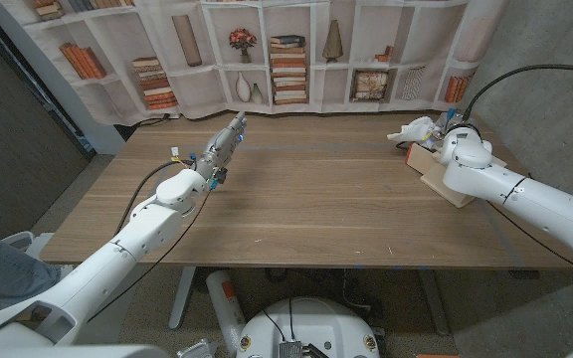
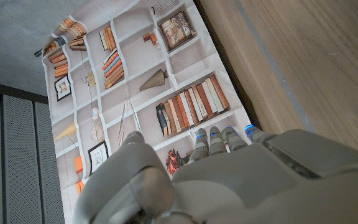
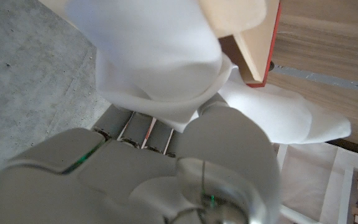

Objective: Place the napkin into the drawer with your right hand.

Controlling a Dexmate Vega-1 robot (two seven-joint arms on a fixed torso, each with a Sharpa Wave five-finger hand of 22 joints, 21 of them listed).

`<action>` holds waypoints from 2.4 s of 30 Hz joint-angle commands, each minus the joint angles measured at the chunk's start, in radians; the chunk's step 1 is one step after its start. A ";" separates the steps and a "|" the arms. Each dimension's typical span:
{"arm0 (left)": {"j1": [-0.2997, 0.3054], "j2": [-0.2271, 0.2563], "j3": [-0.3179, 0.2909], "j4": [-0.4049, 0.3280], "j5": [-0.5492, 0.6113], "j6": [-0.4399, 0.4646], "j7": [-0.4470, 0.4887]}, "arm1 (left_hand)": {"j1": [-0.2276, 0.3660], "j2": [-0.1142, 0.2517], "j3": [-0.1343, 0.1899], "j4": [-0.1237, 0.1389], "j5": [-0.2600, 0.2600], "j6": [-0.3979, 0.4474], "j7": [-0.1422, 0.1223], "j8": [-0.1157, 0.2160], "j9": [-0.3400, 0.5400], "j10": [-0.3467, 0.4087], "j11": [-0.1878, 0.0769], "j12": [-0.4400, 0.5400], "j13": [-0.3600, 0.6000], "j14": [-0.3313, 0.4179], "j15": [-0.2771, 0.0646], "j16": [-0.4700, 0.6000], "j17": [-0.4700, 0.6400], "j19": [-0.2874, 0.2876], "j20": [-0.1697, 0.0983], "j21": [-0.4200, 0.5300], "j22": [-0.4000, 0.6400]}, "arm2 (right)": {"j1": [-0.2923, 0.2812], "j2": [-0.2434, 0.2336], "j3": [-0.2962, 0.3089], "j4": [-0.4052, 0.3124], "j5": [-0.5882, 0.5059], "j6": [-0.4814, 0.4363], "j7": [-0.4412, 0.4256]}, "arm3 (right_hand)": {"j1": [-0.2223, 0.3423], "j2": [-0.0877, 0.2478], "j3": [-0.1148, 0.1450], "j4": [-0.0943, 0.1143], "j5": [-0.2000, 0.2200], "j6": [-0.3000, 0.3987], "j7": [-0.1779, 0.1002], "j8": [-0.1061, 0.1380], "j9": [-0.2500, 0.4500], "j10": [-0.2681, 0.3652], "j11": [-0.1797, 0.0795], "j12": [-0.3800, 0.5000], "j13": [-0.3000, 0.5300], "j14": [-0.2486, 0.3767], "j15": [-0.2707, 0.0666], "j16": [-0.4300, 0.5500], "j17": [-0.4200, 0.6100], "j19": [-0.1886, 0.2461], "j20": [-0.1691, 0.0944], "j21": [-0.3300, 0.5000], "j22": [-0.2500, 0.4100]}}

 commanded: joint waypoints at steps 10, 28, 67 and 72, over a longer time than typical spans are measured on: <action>-0.001 -0.001 0.006 -0.014 0.007 0.008 0.008 | 0.007 0.007 -0.007 -0.001 -0.001 0.006 0.006 0.000 0.006 0.001 -0.006 0.004 0.005 -0.002 0.000 0.003 0.002 -0.063 0.000 0.005 0.002 | 0.012 -0.005 -0.035 0.018 -0.028 0.008 0.042 | -0.001 0.006 0.003 0.006 0.005 0.031 -0.026 0.004 0.002 0.006 -0.006 -0.005 0.004 -0.005 -0.106 0.000 0.001 -0.006 -0.096 0.007 0.002; 0.000 -0.005 0.008 -0.013 0.007 0.004 0.005 | 0.008 0.009 -0.009 -0.002 -0.001 0.004 0.004 -0.001 0.006 0.001 -0.005 0.003 0.005 -0.003 0.001 0.002 0.002 -0.065 0.001 0.004 0.002 | -0.006 -0.024 -0.018 -0.011 -0.020 0.000 0.058 | -0.058 -0.066 -0.048 0.008 0.009 -0.119 -0.022 -0.037 0.003 -0.114 0.043 -0.029 0.005 -0.127 -0.055 -0.016 0.000 -0.052 -0.019 -0.010 -0.005; -0.010 -0.005 0.015 -0.006 0.010 0.011 -0.004 | 0.011 0.012 -0.015 -0.003 -0.001 0.007 0.004 0.000 0.006 0.004 -0.007 0.004 0.005 -0.002 0.000 0.003 0.002 -0.064 0.004 0.005 0.002 | -0.086 -0.060 0.082 -0.100 0.044 0.017 -0.028 | -0.134 -0.130 -0.109 0.009 0.013 -0.546 -0.035 -0.032 0.001 -0.429 0.142 -0.024 0.012 -0.232 0.078 -0.003 -0.003 -0.091 0.086 -0.058 -0.013; -0.017 -0.006 0.018 -0.004 0.011 0.015 -0.007 | 0.012 0.013 -0.015 -0.003 -0.002 0.007 0.004 0.000 0.006 0.004 -0.008 0.004 0.005 -0.002 0.001 0.003 0.002 -0.064 0.004 0.005 0.002 | -0.095 -0.067 0.093 -0.113 0.054 0.018 -0.039 | -0.141 -0.134 -0.113 0.011 0.014 -0.561 -0.038 -0.034 0.001 -0.441 0.149 -0.025 0.011 -0.238 0.084 -0.005 -0.003 -0.091 0.092 -0.060 -0.013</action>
